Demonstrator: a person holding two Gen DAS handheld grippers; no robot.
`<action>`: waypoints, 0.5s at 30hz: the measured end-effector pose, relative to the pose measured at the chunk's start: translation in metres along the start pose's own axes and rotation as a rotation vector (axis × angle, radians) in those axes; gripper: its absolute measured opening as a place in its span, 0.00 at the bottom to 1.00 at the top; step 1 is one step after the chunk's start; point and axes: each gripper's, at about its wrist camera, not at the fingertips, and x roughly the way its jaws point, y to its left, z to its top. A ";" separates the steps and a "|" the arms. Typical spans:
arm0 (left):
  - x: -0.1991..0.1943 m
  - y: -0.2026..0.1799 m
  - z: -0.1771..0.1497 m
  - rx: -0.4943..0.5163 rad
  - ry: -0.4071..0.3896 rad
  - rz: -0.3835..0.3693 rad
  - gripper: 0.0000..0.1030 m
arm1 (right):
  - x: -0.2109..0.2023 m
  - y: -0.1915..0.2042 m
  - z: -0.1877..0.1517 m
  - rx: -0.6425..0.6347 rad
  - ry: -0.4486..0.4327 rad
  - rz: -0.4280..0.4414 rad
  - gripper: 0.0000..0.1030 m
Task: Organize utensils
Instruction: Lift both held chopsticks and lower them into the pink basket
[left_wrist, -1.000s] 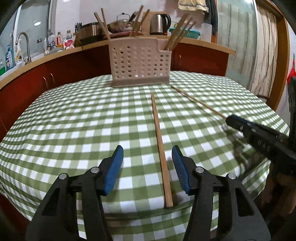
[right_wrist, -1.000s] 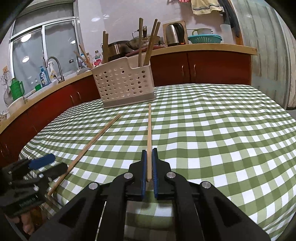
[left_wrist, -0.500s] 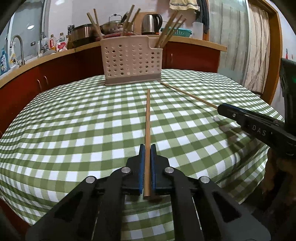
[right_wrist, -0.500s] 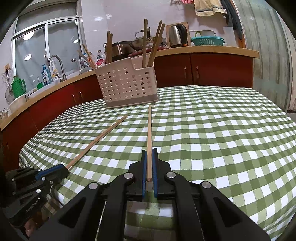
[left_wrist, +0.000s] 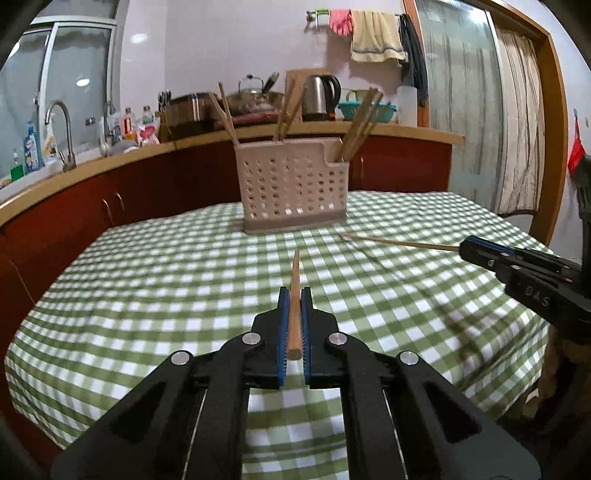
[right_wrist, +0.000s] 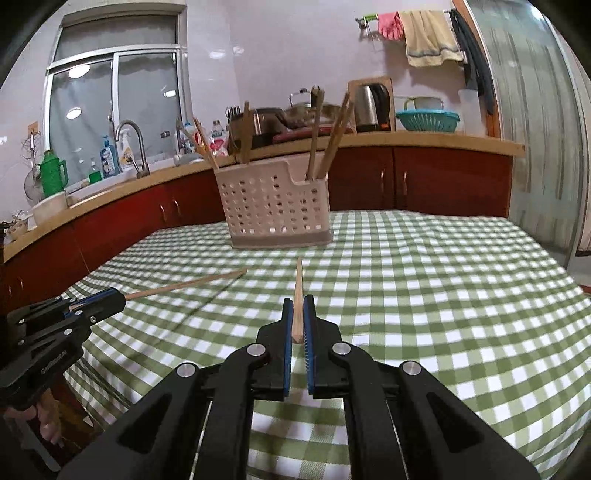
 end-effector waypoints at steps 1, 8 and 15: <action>-0.002 0.001 0.003 0.000 -0.008 0.004 0.06 | -0.003 0.001 0.004 -0.003 -0.012 0.001 0.06; -0.017 0.009 0.025 -0.011 -0.071 0.026 0.06 | -0.023 0.005 0.027 -0.030 -0.086 0.008 0.06; -0.032 0.017 0.046 -0.026 -0.100 0.039 0.06 | -0.042 0.012 0.050 -0.054 -0.141 0.019 0.06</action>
